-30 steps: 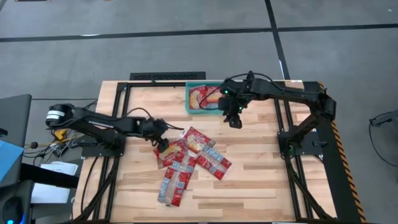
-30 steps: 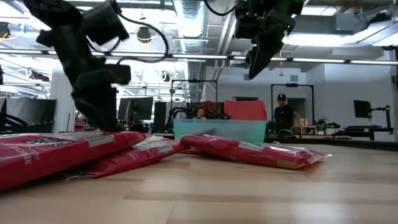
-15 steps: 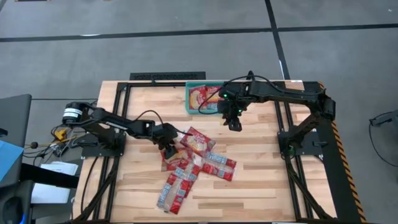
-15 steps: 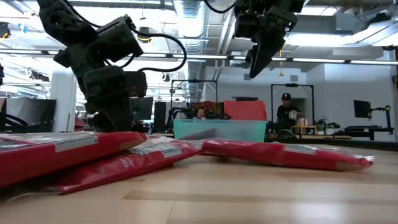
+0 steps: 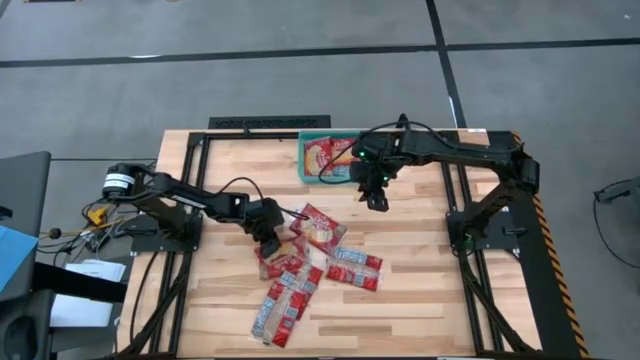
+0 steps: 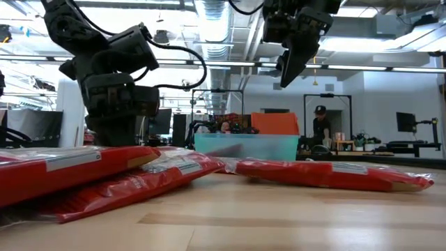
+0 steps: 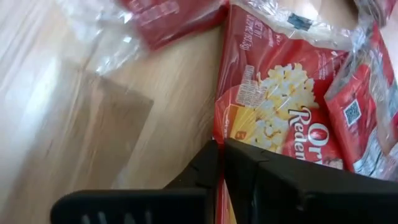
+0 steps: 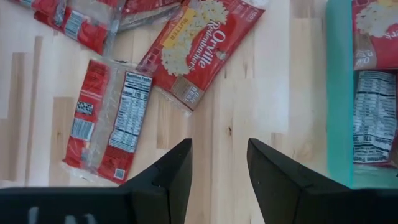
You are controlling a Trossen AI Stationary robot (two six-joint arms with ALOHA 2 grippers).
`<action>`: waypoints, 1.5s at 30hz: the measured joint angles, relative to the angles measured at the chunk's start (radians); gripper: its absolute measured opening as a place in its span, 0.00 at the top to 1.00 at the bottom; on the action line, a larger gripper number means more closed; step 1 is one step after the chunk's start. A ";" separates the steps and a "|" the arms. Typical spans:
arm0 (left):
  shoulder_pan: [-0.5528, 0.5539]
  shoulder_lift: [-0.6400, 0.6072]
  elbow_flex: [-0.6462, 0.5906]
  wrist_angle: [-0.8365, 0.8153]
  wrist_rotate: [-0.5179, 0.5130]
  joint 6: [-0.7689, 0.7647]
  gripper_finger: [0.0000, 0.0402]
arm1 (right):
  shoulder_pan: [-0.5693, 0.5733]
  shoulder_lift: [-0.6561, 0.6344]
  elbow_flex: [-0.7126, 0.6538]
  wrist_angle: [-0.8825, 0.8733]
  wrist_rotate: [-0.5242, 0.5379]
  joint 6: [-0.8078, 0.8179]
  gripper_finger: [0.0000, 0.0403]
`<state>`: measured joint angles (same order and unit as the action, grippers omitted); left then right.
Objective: Sort popcorn bags into baskets
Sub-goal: Put the red popcorn bag into the green bin
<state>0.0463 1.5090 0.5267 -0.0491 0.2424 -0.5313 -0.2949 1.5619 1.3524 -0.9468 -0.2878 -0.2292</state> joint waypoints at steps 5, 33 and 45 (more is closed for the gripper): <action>0.028 -0.101 -0.004 0.015 -0.036 -0.074 1.00 | 0.000 -0.006 0.000 0.072 -0.064 0.101 0.54; 0.055 -0.425 0.000 -0.052 -0.326 -0.040 1.00 | 0.029 0.365 -0.001 0.815 -0.266 0.219 0.30; 0.055 -0.426 0.000 -0.054 -0.335 -0.034 1.00 | 0.059 0.509 0.006 1.012 -0.252 0.274 0.24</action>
<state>0.1017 1.0832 0.5270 -0.1028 -0.0921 -0.5654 -0.2360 2.0707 1.3587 0.0648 -0.5394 0.0446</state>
